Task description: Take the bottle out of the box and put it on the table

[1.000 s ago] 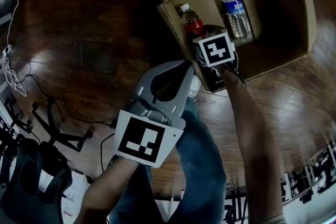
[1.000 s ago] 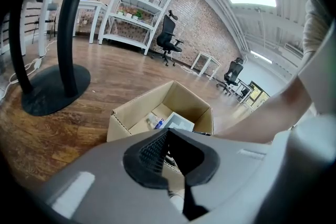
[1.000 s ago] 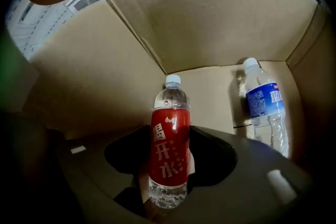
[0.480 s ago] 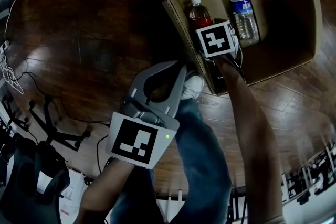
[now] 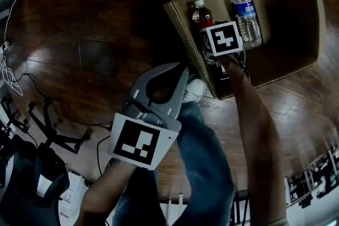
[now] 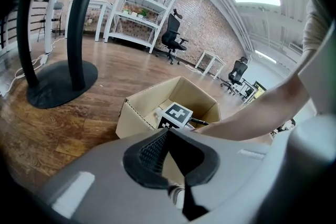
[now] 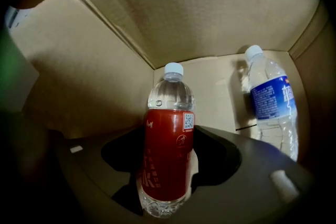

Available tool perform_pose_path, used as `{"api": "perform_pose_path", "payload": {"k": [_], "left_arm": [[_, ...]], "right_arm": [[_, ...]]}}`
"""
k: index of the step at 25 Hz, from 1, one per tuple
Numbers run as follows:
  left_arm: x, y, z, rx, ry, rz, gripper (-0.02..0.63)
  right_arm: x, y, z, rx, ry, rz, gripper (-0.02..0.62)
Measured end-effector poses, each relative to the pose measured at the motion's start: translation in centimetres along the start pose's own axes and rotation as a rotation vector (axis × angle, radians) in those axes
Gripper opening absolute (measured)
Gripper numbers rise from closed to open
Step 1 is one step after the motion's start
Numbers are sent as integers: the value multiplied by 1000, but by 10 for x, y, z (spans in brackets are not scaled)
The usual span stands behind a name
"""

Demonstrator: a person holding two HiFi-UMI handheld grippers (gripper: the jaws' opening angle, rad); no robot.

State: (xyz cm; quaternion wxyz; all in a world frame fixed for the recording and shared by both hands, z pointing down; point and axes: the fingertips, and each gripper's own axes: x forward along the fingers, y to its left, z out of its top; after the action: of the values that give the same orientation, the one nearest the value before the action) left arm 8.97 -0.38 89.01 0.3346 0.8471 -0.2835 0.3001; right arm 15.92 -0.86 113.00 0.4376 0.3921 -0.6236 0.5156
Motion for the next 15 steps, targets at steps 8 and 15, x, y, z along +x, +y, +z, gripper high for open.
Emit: {"api": "perform_pose_path", "payload": {"k": [8,15], "left_arm": [[-7,-1,6,-4,2,3,-3],[-27,-10,22,20,8,4,-3]], "right_arm": [[-17,4,-1,-15,-111,11,273],[-74,9,18,50,-272,17,272]]}}
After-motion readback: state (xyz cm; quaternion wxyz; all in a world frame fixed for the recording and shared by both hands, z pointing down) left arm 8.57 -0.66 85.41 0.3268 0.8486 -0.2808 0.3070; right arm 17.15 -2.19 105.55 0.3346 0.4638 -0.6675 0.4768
